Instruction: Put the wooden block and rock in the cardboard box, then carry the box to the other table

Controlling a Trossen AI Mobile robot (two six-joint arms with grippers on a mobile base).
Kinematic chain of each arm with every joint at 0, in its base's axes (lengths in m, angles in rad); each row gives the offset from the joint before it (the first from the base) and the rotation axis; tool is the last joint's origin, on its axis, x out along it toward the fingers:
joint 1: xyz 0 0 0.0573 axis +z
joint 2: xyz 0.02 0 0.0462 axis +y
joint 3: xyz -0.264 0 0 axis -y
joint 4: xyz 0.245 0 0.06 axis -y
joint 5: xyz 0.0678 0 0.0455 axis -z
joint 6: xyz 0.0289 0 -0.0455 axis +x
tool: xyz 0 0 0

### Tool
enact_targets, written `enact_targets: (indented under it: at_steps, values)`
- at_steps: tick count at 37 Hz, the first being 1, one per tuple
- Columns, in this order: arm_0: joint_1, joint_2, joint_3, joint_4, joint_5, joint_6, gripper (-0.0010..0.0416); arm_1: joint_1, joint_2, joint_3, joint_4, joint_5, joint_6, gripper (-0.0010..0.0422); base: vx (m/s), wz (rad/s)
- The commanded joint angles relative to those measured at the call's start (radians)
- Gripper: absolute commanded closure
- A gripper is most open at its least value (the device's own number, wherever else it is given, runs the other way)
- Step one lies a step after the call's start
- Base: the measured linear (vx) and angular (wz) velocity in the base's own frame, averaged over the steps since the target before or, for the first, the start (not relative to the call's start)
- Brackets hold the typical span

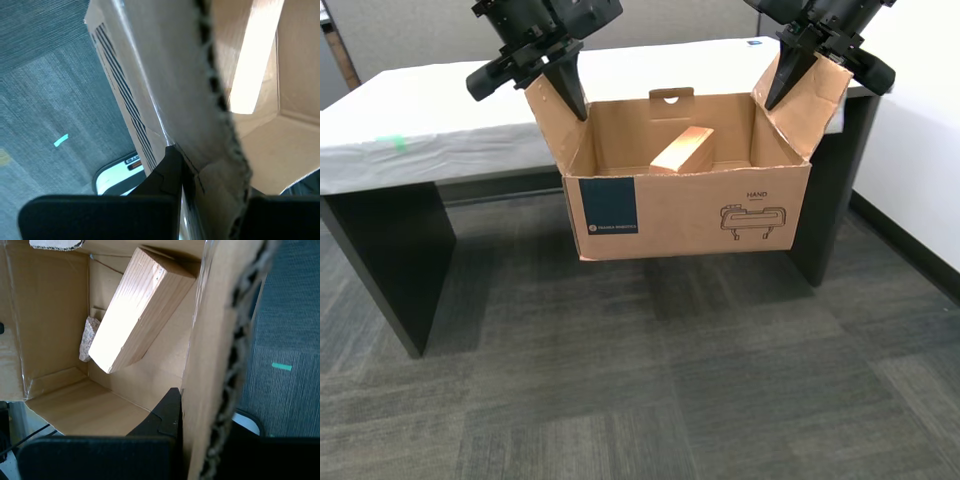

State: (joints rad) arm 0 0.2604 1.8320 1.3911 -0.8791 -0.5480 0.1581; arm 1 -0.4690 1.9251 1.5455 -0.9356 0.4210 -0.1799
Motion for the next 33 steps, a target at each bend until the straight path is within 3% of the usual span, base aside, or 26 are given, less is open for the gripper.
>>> enact_targets:
  at_steps: [1, 5, 15, 25, 29, 33]
  values:
    - [0.006, -0.001, 0.002, 0.005, -0.031, -0.004, 0.0406, -0.004, -0.003, 0.002, 0.004, 0.034, 0.049, 0.0413, 0.171, 0.135]
    - [0.007, -0.001, 0.002, 0.005, -0.031, 0.0, 0.0406, -0.004, -0.003, 0.002, 0.005, 0.034, 0.087, 0.0413, 0.174, 0.09]
    - [0.009, -0.001, 0.002, 0.008, -0.031, 0.021, 0.0406, -0.004, -0.01, 0.002, -0.02, 0.034, 0.103, 0.0413, 0.176, 0.053]
    - [0.01, -0.001, 0.002, 0.009, -0.03, 0.033, 0.0406, -0.004, -0.022, 0.002, -0.021, 0.034, 0.103, 0.0413, 0.171, 0.005]
    - [0.01, -0.001, 0.002, 0.01, 0.004, 0.037, 0.0406, -0.004, -0.023, 0.0, -0.026, 0.034, 0.101, 0.0413, 0.18, 0.007]
    - [0.01, -0.001, 0.002, 0.011, 0.015, 0.032, 0.0406, -0.006, -0.023, -0.002, -0.026, 0.034, 0.062, 0.0413, 0.183, -0.006]
